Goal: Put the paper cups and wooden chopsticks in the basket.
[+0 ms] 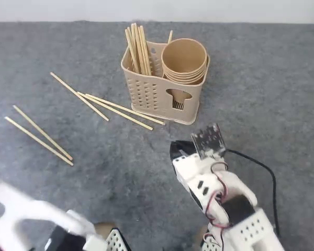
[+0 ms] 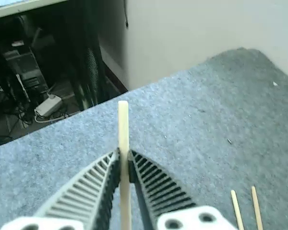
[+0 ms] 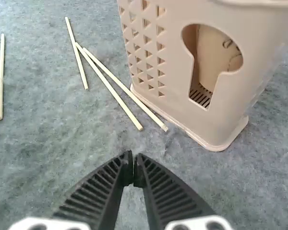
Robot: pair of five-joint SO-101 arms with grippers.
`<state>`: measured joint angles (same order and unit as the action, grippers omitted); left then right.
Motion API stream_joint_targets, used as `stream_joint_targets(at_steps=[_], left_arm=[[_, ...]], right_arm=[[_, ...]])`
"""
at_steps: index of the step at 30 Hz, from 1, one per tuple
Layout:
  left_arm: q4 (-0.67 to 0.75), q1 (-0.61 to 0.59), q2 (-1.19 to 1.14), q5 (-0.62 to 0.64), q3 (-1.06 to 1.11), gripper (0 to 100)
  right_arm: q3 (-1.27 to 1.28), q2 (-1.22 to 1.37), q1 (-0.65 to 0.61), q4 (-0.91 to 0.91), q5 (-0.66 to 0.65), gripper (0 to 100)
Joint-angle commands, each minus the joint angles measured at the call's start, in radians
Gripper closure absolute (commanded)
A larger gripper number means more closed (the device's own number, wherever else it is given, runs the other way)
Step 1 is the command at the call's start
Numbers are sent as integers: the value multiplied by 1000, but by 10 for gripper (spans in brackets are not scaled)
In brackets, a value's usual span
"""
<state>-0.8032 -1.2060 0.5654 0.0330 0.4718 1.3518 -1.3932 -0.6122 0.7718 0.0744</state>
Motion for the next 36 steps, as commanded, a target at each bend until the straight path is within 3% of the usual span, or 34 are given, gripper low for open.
stream_joint_targets(at_steps=[1, 7, 19, 22, 28, 36], left_arm=[[147, -72, -8, -5, -8, 989], [193, -147, -133, -5, -110, 989], [195, -236, -600, 8, -529, 989], [195, -256, -684, 68, -599, 989], [198, -288, -792, 86, -702, 989], [198, -292, -812, 86, -713, 989]], right_arm=[[-157, 269, -68, -85, -9, 979], [-396, 716, -222, -166, -11, 978], [-973, 1480, -417, -239, -11, 976], [-1112, 1613, -456, -239, -11, 966], [-1395, 1837, -498, -239, -5, 839], [-1682, 2000, -522, -248, -3, 839]])
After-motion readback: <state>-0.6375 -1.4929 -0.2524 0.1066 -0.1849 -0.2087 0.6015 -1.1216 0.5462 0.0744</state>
